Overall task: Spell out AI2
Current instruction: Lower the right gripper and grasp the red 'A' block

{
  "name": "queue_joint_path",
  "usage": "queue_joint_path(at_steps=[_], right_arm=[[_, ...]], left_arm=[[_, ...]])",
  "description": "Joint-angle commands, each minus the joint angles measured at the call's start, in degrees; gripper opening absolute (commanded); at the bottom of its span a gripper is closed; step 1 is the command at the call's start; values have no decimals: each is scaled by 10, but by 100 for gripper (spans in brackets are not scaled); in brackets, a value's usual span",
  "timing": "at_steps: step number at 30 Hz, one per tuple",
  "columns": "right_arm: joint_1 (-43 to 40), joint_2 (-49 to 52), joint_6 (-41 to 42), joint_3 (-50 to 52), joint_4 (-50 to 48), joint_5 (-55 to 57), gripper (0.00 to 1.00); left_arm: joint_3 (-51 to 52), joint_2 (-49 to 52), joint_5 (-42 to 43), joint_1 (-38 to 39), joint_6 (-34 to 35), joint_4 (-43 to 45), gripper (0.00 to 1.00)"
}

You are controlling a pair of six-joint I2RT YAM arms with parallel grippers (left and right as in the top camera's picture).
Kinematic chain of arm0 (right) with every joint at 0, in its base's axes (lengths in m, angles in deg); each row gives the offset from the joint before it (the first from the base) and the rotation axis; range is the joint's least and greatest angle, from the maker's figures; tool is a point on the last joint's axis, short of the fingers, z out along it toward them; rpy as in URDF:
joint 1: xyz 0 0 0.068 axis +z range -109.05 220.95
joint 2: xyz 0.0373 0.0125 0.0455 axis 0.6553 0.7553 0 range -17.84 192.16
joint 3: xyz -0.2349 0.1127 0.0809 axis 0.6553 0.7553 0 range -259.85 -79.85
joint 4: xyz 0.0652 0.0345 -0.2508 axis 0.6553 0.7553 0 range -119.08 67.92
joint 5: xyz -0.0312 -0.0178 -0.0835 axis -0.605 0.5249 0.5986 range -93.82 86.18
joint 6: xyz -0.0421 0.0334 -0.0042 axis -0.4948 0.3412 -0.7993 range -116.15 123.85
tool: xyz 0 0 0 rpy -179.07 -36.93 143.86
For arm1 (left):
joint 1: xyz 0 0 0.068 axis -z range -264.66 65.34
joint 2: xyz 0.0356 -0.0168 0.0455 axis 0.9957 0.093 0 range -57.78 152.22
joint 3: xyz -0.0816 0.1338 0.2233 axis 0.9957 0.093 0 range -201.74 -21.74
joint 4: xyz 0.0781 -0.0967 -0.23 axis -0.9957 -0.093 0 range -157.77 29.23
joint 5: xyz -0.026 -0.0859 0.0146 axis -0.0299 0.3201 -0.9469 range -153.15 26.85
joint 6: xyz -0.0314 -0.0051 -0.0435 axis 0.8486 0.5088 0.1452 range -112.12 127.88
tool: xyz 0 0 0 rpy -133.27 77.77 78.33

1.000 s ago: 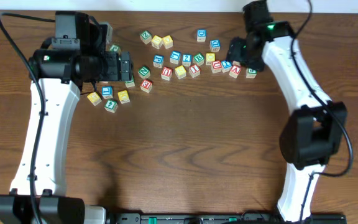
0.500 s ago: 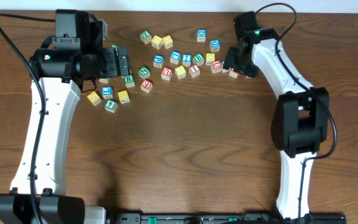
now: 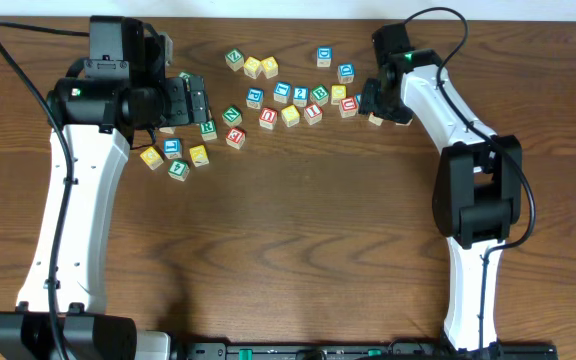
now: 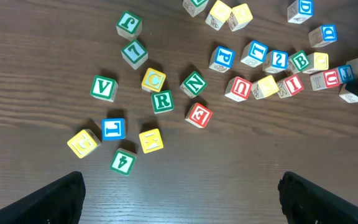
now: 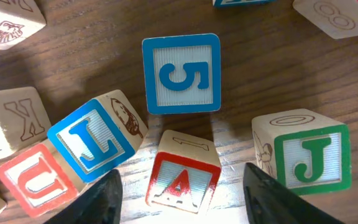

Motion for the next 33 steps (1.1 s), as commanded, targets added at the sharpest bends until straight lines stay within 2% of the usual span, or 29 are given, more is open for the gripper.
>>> queue_joint_path(at_steps=[1,13,21,26,33], right_arm=[[-1,16,-6,-6,-3,9,55],[-1,17,29,3,-11,41,43],[-1,17,29,3,-10,39,24],[-1,17,28,3,-9,38,21],[-1,6,-6,3,-8,-49,15]], left_arm=[[-9,-1,-8,0,5,-5,98],[-9,-1,-8,0,5,-9,98],[-9,-1,-8,0,5,-12,98],[-9,-1,-8,0,5,-14,98],[-9,-1,-10,0,5,-14,98]])
